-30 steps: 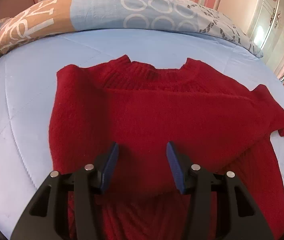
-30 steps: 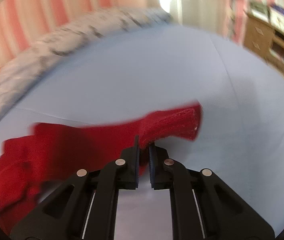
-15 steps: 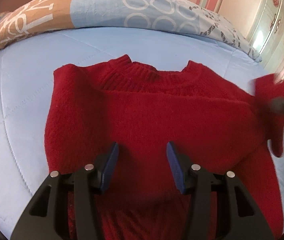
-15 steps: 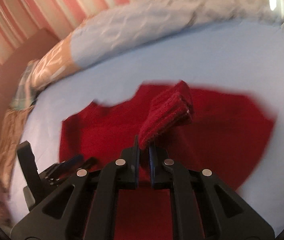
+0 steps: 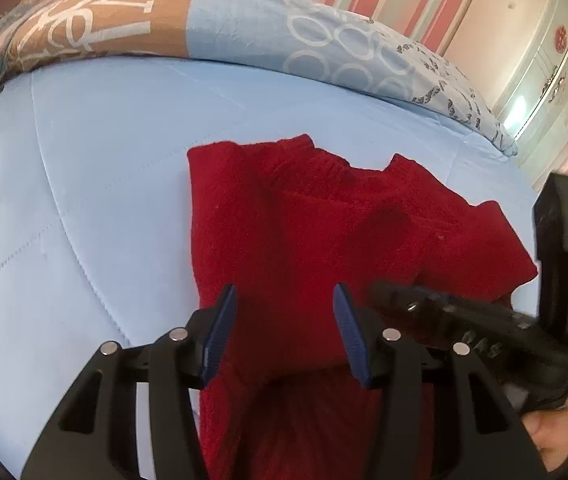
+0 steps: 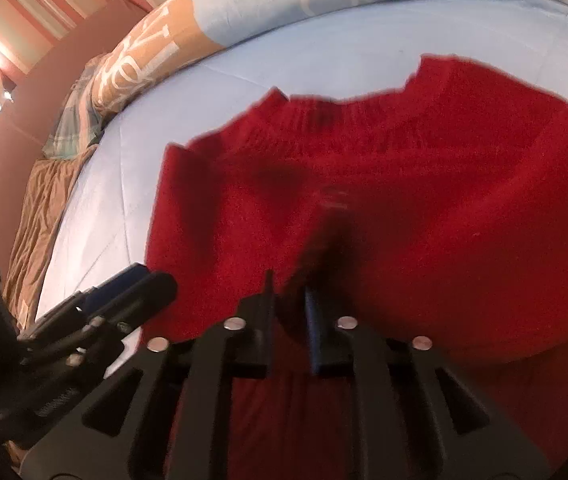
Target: Fold small clothes
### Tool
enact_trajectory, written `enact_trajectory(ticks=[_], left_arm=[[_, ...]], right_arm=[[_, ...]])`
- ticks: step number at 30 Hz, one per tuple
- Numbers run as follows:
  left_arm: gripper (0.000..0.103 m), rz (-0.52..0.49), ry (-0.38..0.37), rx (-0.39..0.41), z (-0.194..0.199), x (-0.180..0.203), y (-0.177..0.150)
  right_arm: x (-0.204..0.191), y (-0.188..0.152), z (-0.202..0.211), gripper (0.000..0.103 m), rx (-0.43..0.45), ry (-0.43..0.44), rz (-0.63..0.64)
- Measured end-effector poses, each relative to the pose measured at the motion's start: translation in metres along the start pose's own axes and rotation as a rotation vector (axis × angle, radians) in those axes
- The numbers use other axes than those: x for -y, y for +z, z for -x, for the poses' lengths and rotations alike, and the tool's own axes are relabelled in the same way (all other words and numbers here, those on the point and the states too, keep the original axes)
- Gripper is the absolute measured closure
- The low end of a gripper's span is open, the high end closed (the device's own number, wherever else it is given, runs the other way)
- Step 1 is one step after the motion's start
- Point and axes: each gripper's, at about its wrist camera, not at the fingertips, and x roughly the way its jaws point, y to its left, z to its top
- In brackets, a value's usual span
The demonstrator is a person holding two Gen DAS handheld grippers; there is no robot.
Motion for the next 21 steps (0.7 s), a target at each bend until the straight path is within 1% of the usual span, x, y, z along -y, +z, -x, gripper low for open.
enact_trajectory(ticks=[1, 2, 4, 5, 7, 9, 10, 12, 13, 15, 16, 18, 19, 20, 21], left_arm=[[0.053, 0.005, -0.018, -0.003, 0.0, 0.001, 0.0], [0.051, 0.012, -0.037, -0.001, 0.0, 0.001, -0.001], [0.051, 0.037, -0.066, -0.013, -0.006, 0.003, 0.0], [0.051, 0.042, -0.072, -0.014, -0.008, 0.005, 0.0], [0.051, 0.056, -0.095, -0.014, -0.011, 0.013, -0.002], [0.051, 0.071, -0.135, 0.002, -0.01, 0.021, -0.002], [0.051, 0.079, -0.146, 0.018, -0.009, 0.027, -0.003], [0.05, 0.099, -0.143, 0.041, -0.009, 0.035, -0.002], [0.048, 0.127, -0.153, 0.048, -0.012, 0.038, 0.0], [0.047, 0.174, -0.154, 0.046, -0.02, 0.041, 0.004], [0.047, 0.193, -0.137, 0.041, -0.027, 0.043, 0.007], [0.052, 0.204, -0.12, 0.026, -0.041, 0.044, 0.012], [0.085, 0.193, -0.1, 0.026, -0.045, 0.044, 0.014], [0.095, 0.177, -0.075, 0.022, -0.048, 0.044, 0.016], [0.095, 0.167, -0.075, 0.017, -0.049, 0.043, 0.018]], right_arm=[[0.002, -0.002, 0.008, 0.057, 0.008, 0.045, -0.007], [0.004, -0.004, 0.016, 0.05, 0.02, 0.057, -0.014], [0.01, -0.008, 0.043, 0.034, 0.078, 0.039, 0.005], [0.014, -0.01, 0.055, 0.034, 0.104, 0.013, 0.019], [0.024, -0.017, 0.073, 0.034, 0.127, -0.059, 0.045], [0.042, -0.028, 0.091, 0.034, 0.147, -0.107, 0.036], [0.051, -0.032, 0.097, 0.034, 0.154, -0.116, 0.023], [0.071, -0.038, 0.107, 0.034, 0.163, -0.134, -0.009], [0.084, -0.042, 0.112, 0.034, 0.169, -0.142, -0.035], [0.101, -0.048, 0.118, 0.034, 0.177, -0.138, -0.074], [0.11, -0.051, 0.119, 0.034, 0.178, -0.138, -0.101], [0.121, -0.055, 0.124, 0.034, 0.185, -0.144, -0.131], [0.126, -0.057, 0.128, 0.034, 0.187, -0.145, -0.136], [0.129, -0.058, 0.129, 0.034, 0.188, -0.148, -0.14], [0.132, -0.058, 0.13, 0.034, 0.19, -0.15, -0.141]])
